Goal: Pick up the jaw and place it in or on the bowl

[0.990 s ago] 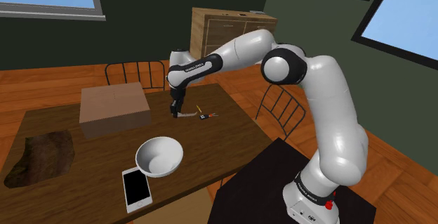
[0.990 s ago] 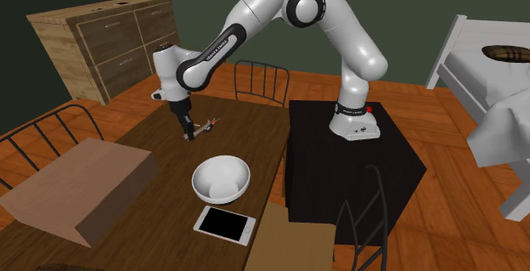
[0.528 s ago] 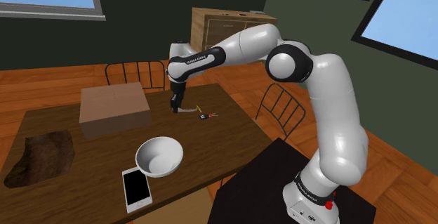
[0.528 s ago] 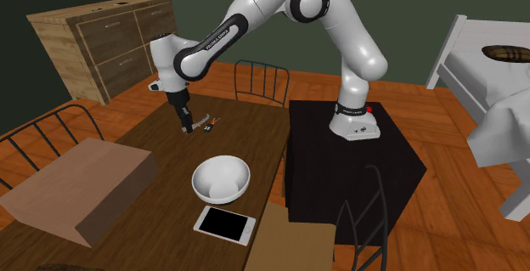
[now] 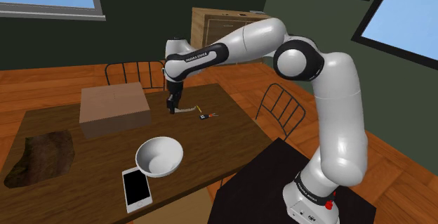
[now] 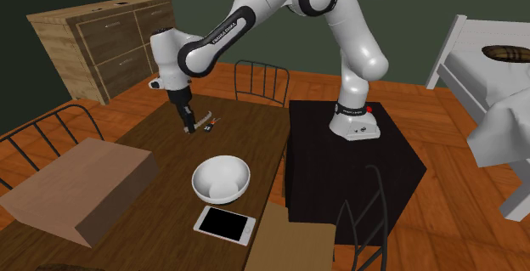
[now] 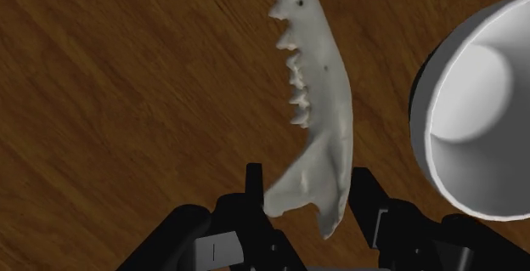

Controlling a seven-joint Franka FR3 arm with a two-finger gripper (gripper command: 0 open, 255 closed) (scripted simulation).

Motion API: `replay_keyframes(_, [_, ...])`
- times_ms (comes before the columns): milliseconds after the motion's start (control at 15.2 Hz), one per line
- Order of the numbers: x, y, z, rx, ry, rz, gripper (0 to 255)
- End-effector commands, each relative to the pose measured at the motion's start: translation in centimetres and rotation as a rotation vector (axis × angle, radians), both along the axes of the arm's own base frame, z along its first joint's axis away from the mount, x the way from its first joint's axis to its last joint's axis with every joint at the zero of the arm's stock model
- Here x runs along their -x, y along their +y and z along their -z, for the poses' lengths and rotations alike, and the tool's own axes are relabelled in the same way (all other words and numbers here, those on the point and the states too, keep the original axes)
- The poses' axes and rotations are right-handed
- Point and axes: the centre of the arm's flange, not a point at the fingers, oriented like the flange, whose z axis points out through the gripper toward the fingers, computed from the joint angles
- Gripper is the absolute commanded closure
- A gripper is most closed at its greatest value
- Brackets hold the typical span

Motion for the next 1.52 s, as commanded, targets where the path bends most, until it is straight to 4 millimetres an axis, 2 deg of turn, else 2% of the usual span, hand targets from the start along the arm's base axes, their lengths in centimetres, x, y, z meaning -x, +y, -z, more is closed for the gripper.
replay_keyframes(0, [1.2, 2.3, -0.1, 0.000, 0.000, 0.001, 255])
replay_keyframes(990, [11.7, 18.8, -0.7, 0.000, 0.000, 0.001, 255])
replay_keyframes(1452, [11.7, 18.8, 3.0, 0.000, 0.000, 0.001, 255])
